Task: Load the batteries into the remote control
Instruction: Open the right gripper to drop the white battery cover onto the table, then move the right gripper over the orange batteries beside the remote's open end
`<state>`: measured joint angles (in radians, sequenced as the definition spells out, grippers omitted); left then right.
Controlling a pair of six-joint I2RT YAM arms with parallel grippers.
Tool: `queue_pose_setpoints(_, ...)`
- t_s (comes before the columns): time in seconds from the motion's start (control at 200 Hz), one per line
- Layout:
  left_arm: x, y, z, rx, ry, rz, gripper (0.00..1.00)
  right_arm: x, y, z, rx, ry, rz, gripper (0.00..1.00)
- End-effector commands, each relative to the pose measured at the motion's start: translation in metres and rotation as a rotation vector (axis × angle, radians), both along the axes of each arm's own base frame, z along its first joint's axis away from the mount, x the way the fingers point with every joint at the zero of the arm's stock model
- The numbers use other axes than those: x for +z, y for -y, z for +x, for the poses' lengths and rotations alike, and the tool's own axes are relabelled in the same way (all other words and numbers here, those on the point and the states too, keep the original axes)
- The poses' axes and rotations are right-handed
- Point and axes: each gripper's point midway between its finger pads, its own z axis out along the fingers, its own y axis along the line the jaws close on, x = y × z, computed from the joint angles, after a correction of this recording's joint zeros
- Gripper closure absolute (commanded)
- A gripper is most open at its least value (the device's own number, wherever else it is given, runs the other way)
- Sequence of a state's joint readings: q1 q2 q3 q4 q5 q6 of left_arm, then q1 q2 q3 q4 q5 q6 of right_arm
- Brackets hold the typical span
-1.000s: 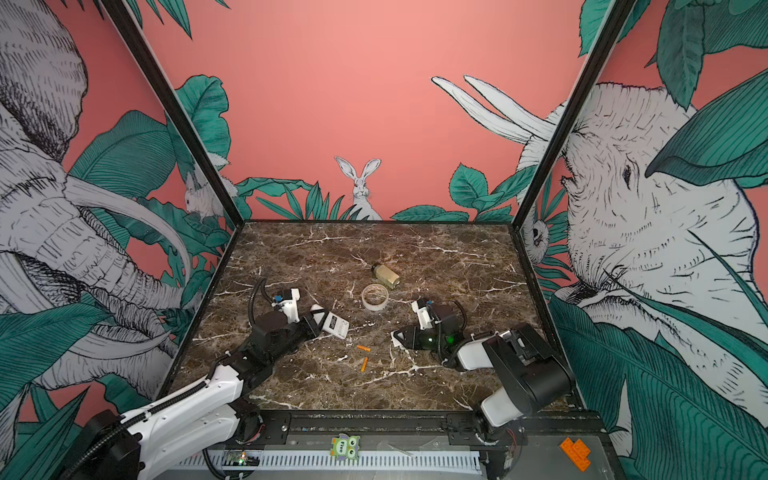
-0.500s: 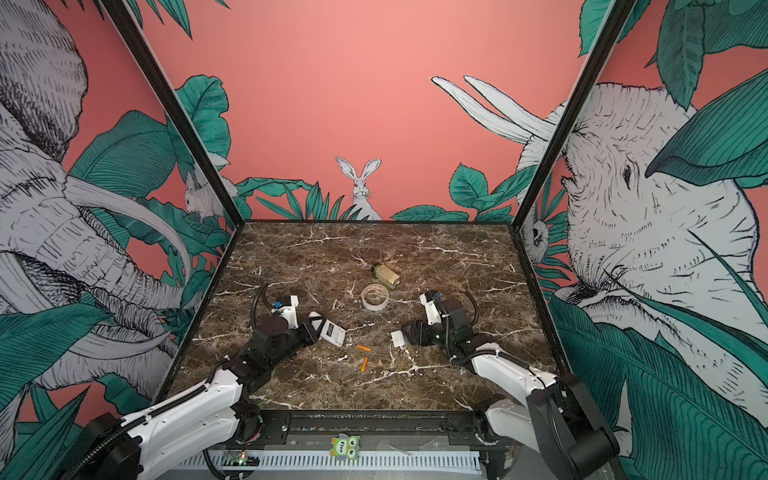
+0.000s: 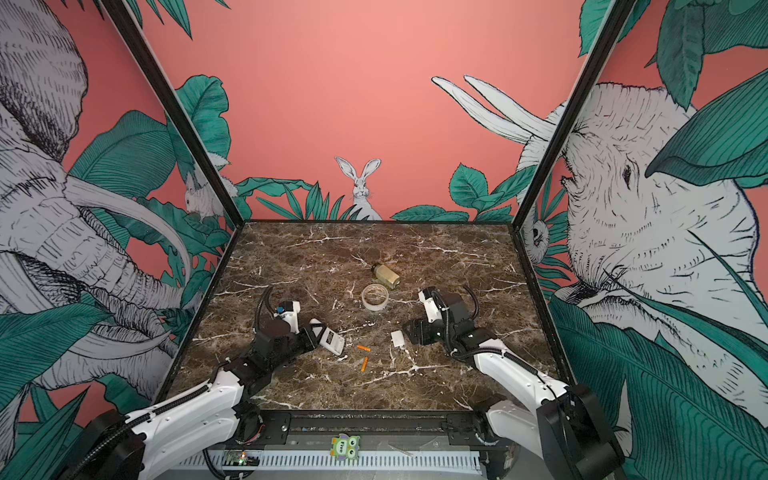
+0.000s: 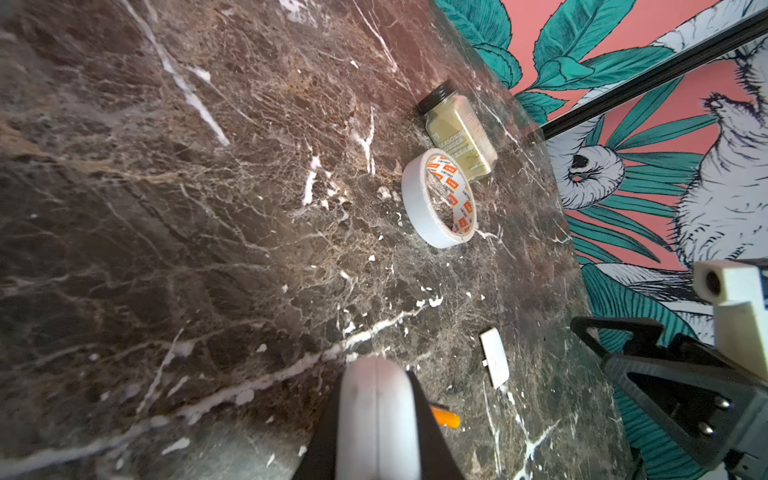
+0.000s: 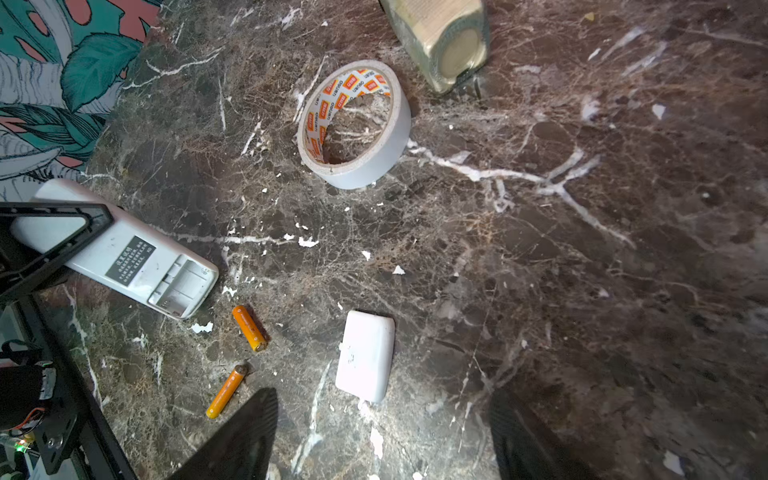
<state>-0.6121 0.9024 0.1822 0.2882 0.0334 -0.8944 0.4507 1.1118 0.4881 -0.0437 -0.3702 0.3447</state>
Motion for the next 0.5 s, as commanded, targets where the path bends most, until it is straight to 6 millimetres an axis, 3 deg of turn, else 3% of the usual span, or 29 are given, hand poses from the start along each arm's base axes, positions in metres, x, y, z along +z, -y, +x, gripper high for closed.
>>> queue_pose_setpoints(0.0,-0.011,-0.004,-0.004,0.013,-0.029,0.013,0.98,0.008,-0.001,0.006,0.012,0.03,-0.011,0.21)
queue_pose_setpoints(0.305,-0.015,-0.023,-0.006,0.083,-0.031,0.075,0.6,0.016,-0.001,0.009,0.019,0.06,-0.025,0.21)
queue_pose_setpoints(0.495,-0.012,-0.036,-0.008,0.12,-0.022,0.116,0.46,0.019,-0.001,0.01,0.024,0.072,-0.026,0.21)
